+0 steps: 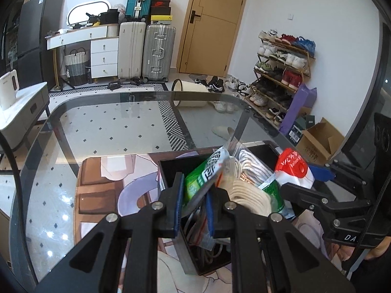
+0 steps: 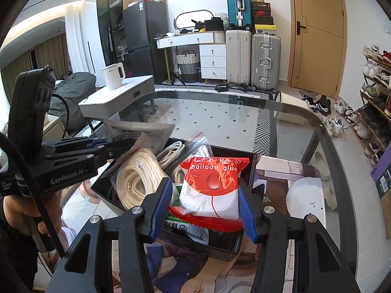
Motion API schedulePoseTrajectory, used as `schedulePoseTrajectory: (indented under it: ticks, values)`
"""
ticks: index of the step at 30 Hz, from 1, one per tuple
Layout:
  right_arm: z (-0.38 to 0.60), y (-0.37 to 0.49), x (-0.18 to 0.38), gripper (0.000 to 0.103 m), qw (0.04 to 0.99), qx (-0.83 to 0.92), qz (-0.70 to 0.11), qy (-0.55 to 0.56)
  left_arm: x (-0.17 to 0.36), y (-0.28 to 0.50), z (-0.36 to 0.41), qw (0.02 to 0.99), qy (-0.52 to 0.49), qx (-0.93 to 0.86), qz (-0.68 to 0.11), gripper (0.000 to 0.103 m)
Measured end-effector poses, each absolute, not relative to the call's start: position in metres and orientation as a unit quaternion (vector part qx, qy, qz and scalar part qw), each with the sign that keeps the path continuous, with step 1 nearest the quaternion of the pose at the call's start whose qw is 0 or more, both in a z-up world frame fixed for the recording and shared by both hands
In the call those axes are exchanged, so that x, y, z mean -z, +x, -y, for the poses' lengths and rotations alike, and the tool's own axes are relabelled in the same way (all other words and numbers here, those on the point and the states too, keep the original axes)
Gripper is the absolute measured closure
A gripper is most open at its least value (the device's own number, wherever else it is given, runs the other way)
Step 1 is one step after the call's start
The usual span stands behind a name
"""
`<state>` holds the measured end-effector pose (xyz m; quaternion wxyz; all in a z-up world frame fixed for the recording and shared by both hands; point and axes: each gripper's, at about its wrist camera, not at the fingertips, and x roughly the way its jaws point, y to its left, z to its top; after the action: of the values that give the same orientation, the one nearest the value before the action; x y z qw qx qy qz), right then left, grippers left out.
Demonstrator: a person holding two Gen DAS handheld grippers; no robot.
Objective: Organize soft objects
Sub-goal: 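Lower packets into black box and open both tools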
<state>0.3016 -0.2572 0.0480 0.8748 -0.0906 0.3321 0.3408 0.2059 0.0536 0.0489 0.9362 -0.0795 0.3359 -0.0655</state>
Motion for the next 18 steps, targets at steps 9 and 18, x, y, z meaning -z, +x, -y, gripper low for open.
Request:
schedulePoseTrajectory:
  ticks: [9, 18]
  values:
    - [0.249, 0.312, -0.042, 0.051, 0.869, -0.348, -0.339, -0.093, -0.044, 0.206, -0.05, 0.933, -0.069, 0.069, -0.347, 0.089]
    - [0.242, 0.32, -0.032, 0.051, 0.868, -0.346, -0.34, -0.109, -0.041, 0.208, -0.046, 0.932, -0.058, 0.069, -0.35, 0.088]
